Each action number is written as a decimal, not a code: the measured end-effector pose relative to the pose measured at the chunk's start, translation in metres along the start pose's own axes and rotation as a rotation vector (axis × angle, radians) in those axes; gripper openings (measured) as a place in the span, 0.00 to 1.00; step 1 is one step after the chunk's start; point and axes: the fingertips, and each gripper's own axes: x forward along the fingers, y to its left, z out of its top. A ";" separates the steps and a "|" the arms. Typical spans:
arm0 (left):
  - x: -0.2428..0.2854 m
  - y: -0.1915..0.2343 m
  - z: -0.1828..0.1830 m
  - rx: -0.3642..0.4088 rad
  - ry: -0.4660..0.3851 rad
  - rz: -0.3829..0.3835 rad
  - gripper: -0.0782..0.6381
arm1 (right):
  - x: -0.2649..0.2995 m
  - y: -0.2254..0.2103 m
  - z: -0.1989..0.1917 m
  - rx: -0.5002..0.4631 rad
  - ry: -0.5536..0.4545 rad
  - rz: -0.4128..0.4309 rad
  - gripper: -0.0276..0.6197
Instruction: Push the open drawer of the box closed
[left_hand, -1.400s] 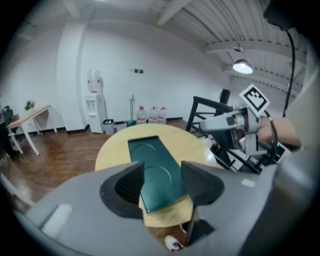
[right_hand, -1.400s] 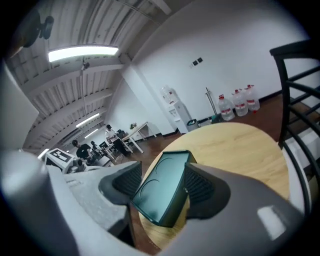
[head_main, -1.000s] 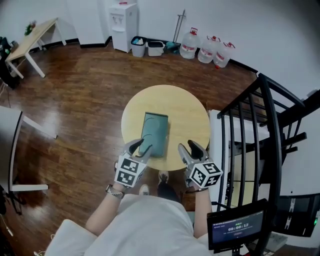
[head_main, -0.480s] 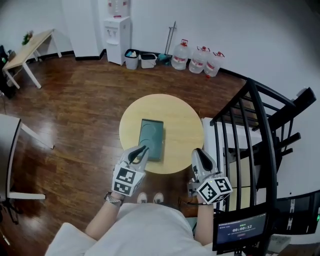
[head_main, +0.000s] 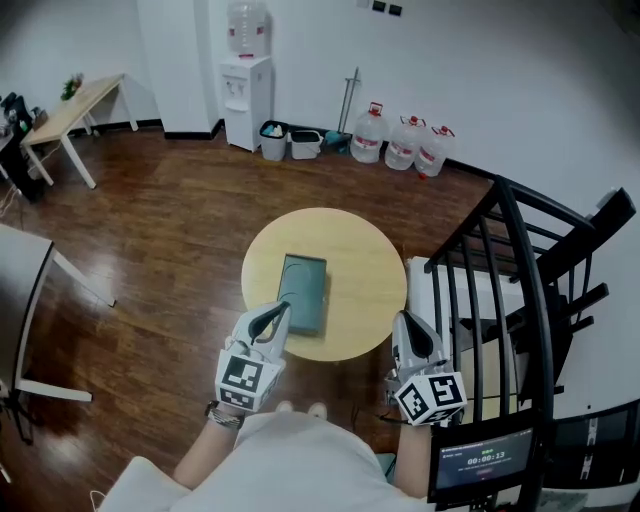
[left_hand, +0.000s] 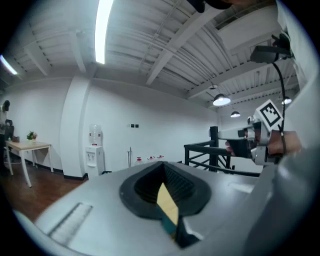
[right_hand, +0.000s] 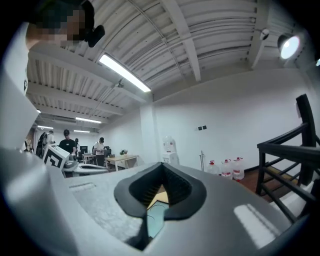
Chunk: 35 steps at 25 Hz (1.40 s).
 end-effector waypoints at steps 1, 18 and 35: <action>-0.003 -0.002 0.002 0.019 -0.013 -0.003 0.12 | 0.001 0.003 0.002 -0.026 0.002 0.005 0.05; -0.035 -0.008 -0.038 0.054 0.042 -0.037 0.12 | -0.033 0.035 -0.034 -0.048 0.098 -0.018 0.05; -0.137 -0.076 -0.030 0.078 0.008 0.029 0.12 | -0.135 0.088 -0.033 -0.063 0.046 0.049 0.05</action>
